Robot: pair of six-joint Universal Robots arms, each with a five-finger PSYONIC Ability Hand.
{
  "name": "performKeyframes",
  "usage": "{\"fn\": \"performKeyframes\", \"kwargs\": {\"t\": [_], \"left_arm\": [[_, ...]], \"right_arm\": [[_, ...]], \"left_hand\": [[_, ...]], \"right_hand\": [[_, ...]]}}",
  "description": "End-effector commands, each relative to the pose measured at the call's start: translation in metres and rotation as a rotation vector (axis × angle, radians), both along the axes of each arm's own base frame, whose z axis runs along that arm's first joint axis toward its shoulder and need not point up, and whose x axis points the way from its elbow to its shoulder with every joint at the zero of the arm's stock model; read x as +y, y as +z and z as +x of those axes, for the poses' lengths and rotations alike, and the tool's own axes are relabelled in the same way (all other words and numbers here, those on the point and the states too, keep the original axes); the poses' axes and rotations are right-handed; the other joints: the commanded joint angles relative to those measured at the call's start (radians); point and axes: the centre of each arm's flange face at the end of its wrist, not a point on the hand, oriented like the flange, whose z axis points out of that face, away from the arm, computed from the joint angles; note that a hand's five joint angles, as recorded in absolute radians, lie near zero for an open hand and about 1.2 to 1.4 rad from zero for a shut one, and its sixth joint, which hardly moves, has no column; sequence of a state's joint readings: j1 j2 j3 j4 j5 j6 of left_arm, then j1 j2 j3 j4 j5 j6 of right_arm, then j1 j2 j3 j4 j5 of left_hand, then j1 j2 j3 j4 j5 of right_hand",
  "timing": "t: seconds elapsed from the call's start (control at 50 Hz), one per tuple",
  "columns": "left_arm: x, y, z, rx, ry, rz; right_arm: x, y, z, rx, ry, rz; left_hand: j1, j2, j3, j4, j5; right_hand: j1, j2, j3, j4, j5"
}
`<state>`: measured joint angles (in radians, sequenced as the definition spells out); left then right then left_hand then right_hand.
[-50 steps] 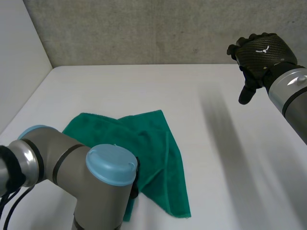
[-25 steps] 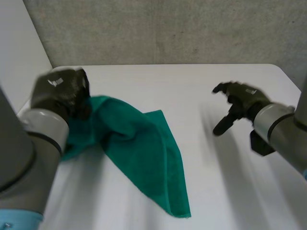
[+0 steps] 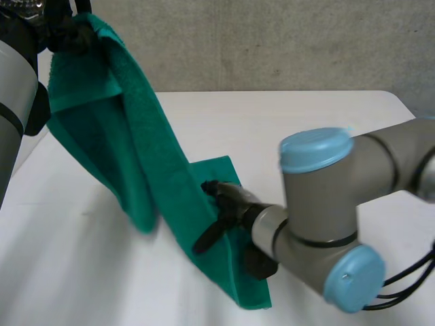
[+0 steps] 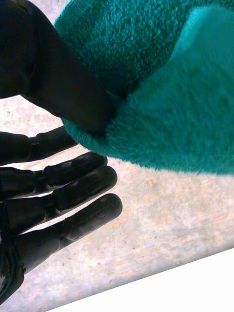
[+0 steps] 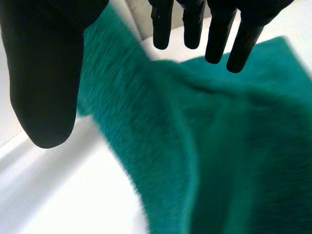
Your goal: Fold the towel.
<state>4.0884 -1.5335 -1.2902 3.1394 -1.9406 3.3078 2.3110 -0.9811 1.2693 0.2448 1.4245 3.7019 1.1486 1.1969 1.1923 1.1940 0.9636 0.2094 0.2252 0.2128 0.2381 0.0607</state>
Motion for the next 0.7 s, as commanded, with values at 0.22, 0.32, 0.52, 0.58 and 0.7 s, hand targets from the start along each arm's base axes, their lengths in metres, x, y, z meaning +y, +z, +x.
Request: {"fn": "performKeyframes", "kwargs": {"t": [0.22,0.32,0.52,0.58,0.7], "left_arm": [[-0.021,-0.009,0.013,-0.034,0.086,0.006],[-0.039,-0.033,0.03,-0.074,0.153,0.076],[-0.05,-0.146,0.021,-0.28,0.046,0.408],[-0.049,-0.175,0.017,-0.335,0.031,0.513],[-0.053,-0.224,0.011,-0.422,0.009,0.676]], "right_arm": [[-0.039,0.036,-0.019,0.058,-0.21,-0.381],[-0.089,0.095,-0.075,0.41,-0.185,-0.827],[-0.054,0.12,-0.097,0.81,0.052,-0.973],[-0.042,0.111,-0.102,0.9,0.153,-0.918],[-0.035,0.063,-0.106,1.057,0.384,-0.738]], "left_hand": [[0.248,0.199,0.204,0.202,0.258],[0.248,0.199,0.204,0.202,0.258],[0.248,0.199,0.204,0.202,0.258],[0.248,0.199,0.204,0.202,0.258],[0.248,0.199,0.204,0.202,0.258]], "right_hand": [[1.187,1.171,1.183,1.158,1.161],[1.187,1.171,1.183,1.158,1.161],[1.187,1.171,1.183,1.158,1.161],[1.187,1.171,1.183,1.158,1.161],[1.187,1.171,1.183,1.158,1.161]]}}
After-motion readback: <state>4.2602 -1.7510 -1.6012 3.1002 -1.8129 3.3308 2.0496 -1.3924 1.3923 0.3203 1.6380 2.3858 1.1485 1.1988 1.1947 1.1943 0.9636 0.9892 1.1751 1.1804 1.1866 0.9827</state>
